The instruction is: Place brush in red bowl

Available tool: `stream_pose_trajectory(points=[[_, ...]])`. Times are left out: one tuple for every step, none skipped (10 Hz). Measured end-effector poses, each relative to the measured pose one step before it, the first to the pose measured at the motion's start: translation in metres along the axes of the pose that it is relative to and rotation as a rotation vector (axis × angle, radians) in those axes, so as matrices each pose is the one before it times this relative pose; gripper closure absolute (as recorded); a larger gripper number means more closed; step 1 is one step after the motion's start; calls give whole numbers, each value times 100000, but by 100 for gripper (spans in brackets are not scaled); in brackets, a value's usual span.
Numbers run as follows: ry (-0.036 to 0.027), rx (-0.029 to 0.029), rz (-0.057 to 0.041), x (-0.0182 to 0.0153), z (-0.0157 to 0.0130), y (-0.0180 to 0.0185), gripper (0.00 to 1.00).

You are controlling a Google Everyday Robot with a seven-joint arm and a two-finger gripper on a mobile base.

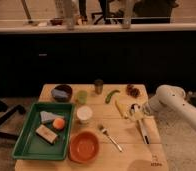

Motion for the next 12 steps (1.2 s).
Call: stream_pose_trajectory(points=[[-64,-1723,490,185,342,-19,20],[-111,-1530,448,176,295,-28,20],[-155,-1859,619,168,466,-46,20],[-226,-1174,448,127,284,-106,20],[-582,-1257,423,83,138,-102,25],[-60,-1729,504,373,255,-106,36],[-602,-678,34,16,116,-88,43],[-684,-721,153,99,78,-175,53],[-401,-570,-99,115,-14,-85,62],[-644,-563,-377,-60,-77,-21,74],[-615,-112,-126,-83,-102,-51,82],[-599,52,-101,11,-171,-137,94]])
